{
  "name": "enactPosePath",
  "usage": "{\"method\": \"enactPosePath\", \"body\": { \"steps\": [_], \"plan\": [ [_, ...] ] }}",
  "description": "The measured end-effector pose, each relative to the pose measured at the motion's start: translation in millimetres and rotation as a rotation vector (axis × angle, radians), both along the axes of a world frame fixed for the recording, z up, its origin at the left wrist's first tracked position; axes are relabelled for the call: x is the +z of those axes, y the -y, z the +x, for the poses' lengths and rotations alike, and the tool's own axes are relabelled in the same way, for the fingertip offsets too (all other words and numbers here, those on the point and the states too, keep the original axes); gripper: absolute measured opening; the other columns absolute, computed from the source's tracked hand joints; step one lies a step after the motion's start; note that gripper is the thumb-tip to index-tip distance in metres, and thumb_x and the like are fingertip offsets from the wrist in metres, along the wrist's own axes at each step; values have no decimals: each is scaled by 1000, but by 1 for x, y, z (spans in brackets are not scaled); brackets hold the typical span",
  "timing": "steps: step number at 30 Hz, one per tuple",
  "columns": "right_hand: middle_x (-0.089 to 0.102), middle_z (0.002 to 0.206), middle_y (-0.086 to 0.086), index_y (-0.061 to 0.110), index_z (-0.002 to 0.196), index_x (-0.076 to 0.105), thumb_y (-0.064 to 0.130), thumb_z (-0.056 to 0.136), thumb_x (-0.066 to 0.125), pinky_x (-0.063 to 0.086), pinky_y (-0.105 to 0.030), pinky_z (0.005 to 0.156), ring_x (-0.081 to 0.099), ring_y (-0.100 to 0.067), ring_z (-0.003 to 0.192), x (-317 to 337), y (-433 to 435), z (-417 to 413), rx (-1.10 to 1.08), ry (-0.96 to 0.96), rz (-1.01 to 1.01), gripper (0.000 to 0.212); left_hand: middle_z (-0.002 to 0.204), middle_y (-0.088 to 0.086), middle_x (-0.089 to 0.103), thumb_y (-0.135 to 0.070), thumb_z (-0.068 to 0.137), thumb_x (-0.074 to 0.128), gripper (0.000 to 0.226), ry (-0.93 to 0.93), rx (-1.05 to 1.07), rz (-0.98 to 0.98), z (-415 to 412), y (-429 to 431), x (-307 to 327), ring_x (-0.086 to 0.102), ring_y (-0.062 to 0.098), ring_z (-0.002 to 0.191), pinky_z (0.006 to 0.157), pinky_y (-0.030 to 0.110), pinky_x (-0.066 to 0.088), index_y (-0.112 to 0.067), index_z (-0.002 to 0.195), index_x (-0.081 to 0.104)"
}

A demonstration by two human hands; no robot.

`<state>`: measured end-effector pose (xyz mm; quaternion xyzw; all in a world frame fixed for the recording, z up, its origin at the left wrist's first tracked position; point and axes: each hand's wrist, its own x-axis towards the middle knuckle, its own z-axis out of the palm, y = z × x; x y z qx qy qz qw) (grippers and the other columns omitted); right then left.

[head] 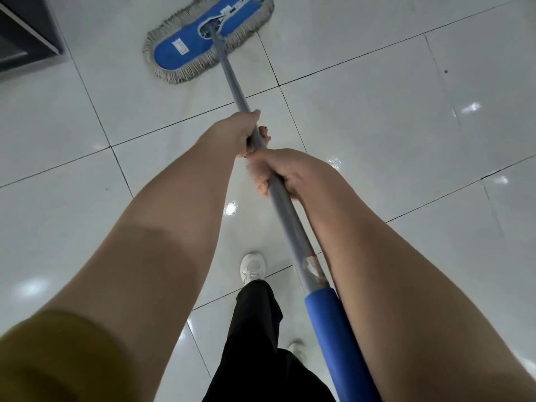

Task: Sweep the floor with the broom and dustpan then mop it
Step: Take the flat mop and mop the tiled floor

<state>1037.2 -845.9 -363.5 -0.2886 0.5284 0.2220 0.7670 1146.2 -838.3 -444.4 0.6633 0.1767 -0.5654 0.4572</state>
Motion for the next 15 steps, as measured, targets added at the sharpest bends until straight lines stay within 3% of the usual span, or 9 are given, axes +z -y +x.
{"method": "enactPosePath", "body": {
  "steps": [4, 11, 15],
  "plan": [
    [39, 36, 4, 12, 68, 41, 14, 96, 48, 31, -8, 31, 36, -4, 22, 13, -23, -34, -20, 16, -25, 29, 60, 1, 48, -33, 96, 52, 26, 5, -9, 16, -33, -23, 10, 50, 11, 26, 39, 17, 46, -13, 81, 42],
    [43, 35, 4, 13, 76, 40, 15, 95, 47, 33, -9, 32, 36, -3, 23, 35, -69, -128, 27, -5, 24, 21, 60, 1, 47, -34, 96, 52, 29, -95, -49, 31, -127, -76, 37, 51, 13, 28, 38, 18, 47, -11, 81, 41],
    [44, 35, 4, 12, 79, 42, 17, 95, 49, 33, -8, 31, 36, -3, 23, 44, -103, -188, 41, -1, 34, 18, 61, 0, 48, -34, 97, 49, 29, -77, -61, 22, -188, -112, 49, 56, 13, 44, 42, 20, 48, -12, 81, 41]
  ]
}}
